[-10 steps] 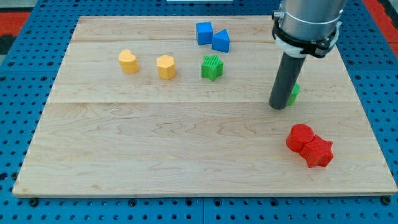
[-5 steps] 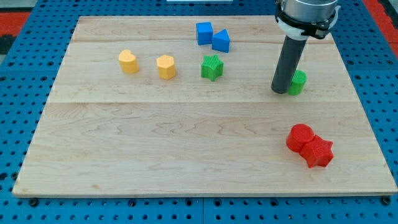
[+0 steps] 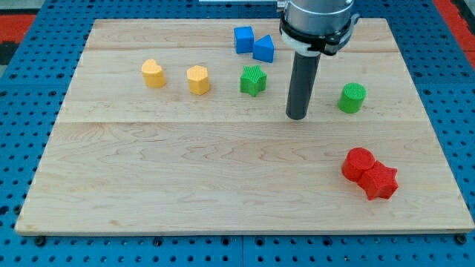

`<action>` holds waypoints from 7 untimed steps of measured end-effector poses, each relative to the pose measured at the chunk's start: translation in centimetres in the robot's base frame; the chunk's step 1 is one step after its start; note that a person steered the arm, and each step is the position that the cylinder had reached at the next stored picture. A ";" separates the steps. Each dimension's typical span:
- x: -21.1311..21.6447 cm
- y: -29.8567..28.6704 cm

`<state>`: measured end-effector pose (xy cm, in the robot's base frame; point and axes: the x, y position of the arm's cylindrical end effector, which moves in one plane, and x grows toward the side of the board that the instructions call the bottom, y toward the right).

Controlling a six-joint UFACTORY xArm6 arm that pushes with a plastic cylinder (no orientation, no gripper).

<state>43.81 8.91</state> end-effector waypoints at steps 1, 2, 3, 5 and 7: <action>0.3 6.0; 0.3 12.2; -0.2 14.4; -4.9 10.9; -7.0 3.6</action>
